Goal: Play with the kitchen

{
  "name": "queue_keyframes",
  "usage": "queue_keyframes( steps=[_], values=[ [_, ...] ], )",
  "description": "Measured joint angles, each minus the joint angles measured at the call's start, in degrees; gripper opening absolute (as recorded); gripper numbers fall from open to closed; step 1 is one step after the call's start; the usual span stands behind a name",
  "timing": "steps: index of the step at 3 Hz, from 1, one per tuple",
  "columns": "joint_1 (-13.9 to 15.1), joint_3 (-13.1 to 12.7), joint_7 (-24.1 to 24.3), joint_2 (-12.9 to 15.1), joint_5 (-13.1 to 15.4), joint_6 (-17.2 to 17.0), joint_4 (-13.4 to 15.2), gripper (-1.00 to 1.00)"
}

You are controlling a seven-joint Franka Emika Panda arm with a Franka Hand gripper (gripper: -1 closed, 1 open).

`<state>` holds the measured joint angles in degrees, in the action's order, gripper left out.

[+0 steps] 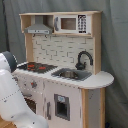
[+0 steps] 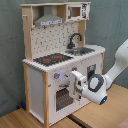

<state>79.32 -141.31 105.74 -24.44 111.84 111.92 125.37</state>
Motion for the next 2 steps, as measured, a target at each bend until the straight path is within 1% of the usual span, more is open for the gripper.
queue_keyframes(
  steps=[1, 2],
  values=[
    [0.31, 0.05, 4.45, 0.86, 0.00, -1.99, 3.88, 1.00],
    [3.56, 0.34, 8.49, -0.73, 0.30, -0.31, 4.78, 1.00]
  ],
)
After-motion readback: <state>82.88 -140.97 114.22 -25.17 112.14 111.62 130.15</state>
